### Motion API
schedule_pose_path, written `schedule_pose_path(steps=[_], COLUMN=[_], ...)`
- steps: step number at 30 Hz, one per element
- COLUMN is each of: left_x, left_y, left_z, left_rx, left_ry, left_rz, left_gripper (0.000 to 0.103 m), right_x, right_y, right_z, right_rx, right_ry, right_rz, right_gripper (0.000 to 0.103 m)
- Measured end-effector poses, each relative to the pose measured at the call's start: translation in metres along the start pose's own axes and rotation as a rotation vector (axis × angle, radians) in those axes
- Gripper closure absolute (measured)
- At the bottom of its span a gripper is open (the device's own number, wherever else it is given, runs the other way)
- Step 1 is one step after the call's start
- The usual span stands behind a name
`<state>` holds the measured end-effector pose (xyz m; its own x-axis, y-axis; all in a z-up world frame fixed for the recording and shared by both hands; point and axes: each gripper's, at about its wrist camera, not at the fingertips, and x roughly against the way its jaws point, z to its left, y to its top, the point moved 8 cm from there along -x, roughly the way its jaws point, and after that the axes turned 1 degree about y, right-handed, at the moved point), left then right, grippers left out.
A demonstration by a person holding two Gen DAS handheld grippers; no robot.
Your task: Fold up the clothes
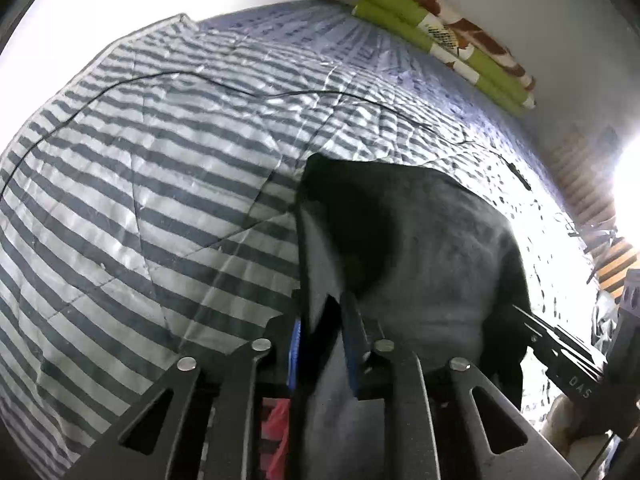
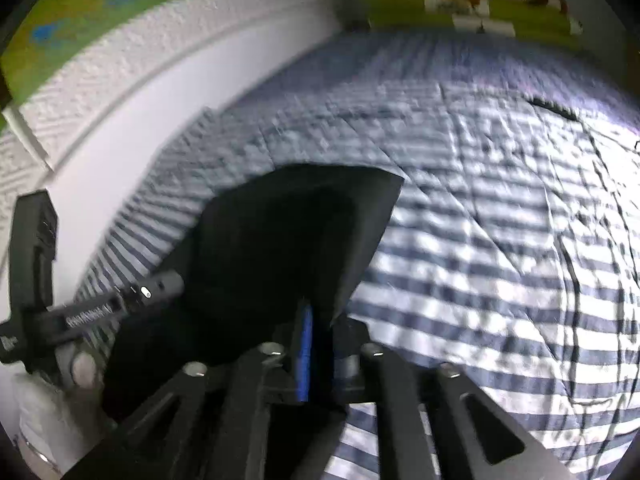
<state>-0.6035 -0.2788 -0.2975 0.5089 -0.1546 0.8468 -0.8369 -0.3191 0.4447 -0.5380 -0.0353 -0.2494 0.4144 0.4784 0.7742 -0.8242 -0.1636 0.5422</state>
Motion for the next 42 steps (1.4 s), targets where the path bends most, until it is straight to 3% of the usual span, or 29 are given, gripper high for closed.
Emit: schedule_pose_path(steps=[3, 5, 10, 12, 13, 16, 21, 24, 27, 32, 34, 38, 42], left_x=[0.024, 0.047, 0.045, 0.033, 0.03, 0.041, 0.112, 0.179, 0.237, 0.328, 0.359, 0.395, 0.411], left_y=[-0.001, -0.009, -0.049, -0.059, -0.06, -0.062, -0.086, -0.107, -0.128, -0.165, -0.183, -0.222, -0.255], left_z=[0.01, 0.0, -0.024, -0.018, -0.017, -0.016, -0.038, -0.062, -0.084, -0.128, -0.148, -0.178, -0.201], left_rx=[0.053, 0.006, -0.14, -0.147, -0.156, -0.106, -0.185, -0.201, -0.228, -0.26, -0.277, -0.321, -0.34], left_ry=[-0.009, -0.029, 0.01, 0.057, 0.067, 0.099, 0.133, 0.081, 0.06, 0.003, -0.018, -0.033, -0.054], left_rz=[-0.056, -0.093, -0.022, -0.002, -0.029, -0.005, -0.041, -0.093, -0.131, -0.181, -0.196, -0.211, -0.193], left_gripper=[0.085, 0.085, 0.085, 0.084, 0.084, 0.085, 0.085, 0.085, 0.085, 0.084, 0.083, 0.072, 0.071], right_x=[0.024, 0.042, 0.044, 0.035, 0.029, 0.04, 0.119, 0.178, 0.238, 0.331, 0.361, 0.405, 0.444], right_y=[-0.003, -0.013, -0.06, -0.078, -0.083, -0.085, -0.094, -0.11, -0.131, -0.157, -0.165, -0.188, -0.208], right_z=[-0.006, 0.006, 0.036, 0.04, 0.041, 0.038, 0.04, 0.04, 0.038, 0.015, 0.007, -0.006, -0.016], right_rx=[0.012, 0.052, 0.153, 0.179, 0.19, 0.17, 0.171, 0.159, 0.154, 0.137, 0.122, 0.147, 0.157], right_ry=[-0.073, -0.056, -0.012, -0.048, -0.065, -0.104, -0.096, -0.062, -0.03, -0.09, -0.091, -0.149, -0.205], right_rz=[-0.062, -0.091, -0.009, 0.021, 0.033, 0.048, 0.0, -0.057, -0.125, -0.259, -0.261, -0.23, -0.228], right_gripper=[0.085, 0.085, 0.085, 0.084, 0.084, 0.084, 0.083, 0.076, 0.075, 0.075, 0.075, 0.068, 0.065])
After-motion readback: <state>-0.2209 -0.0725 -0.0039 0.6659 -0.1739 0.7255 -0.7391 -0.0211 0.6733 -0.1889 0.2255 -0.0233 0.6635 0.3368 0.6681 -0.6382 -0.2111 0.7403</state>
